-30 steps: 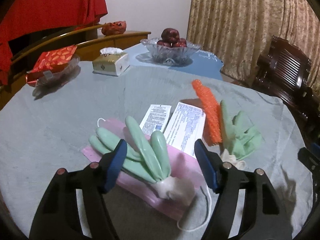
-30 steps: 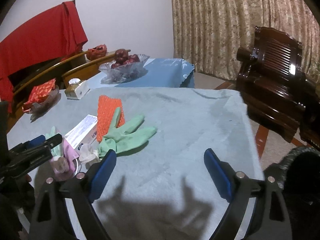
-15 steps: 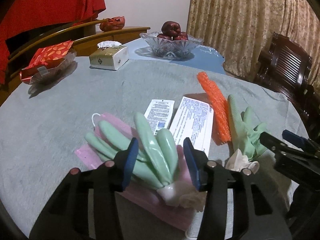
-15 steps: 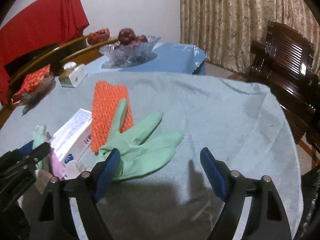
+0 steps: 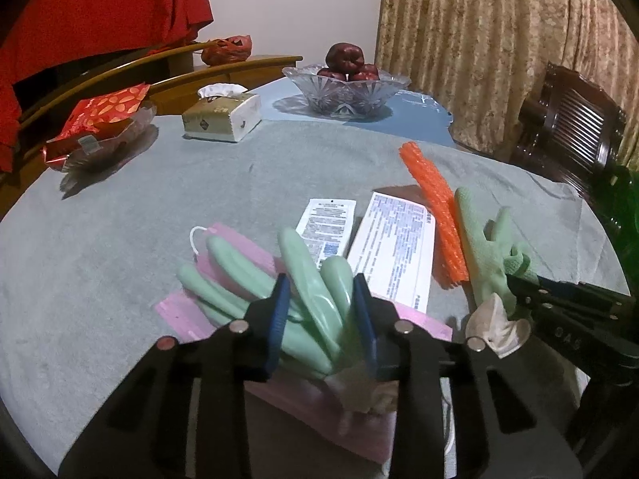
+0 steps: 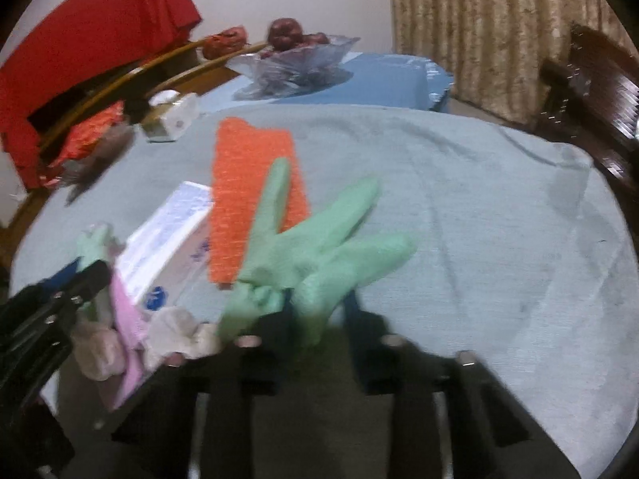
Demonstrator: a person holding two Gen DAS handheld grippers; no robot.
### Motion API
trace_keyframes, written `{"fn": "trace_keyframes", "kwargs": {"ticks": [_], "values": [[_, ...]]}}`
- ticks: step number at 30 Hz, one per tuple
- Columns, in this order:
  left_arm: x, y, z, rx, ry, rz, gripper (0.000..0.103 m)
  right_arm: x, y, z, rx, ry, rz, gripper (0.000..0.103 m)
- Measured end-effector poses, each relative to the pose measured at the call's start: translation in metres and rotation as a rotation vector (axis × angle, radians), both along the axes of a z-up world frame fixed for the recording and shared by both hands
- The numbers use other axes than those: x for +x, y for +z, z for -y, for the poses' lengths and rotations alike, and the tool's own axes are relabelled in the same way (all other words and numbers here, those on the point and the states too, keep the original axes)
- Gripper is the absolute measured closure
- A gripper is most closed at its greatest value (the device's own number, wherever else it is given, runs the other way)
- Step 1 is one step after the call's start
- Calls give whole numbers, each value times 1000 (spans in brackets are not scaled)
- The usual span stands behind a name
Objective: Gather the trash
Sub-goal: 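Grasp a green rubber glove with the right gripper while the left gripper grasps the other glove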
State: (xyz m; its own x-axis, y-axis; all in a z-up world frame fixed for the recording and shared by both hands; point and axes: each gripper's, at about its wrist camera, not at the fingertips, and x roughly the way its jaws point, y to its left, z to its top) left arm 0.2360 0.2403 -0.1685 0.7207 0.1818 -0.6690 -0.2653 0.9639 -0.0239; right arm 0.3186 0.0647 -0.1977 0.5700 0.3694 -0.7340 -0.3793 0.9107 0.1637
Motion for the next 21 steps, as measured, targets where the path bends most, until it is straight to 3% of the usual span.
{"fn": "trace_keyframes", "kwargs": {"ticks": [12, 21], "values": [[-17, 23, -7, -3, 13, 69, 91, -31, 45, 12, 58, 12, 115, 92], [-48, 53, -2, -34, -19, 132, 94, -65, 80, 32, 82, 10, 171, 92]]}}
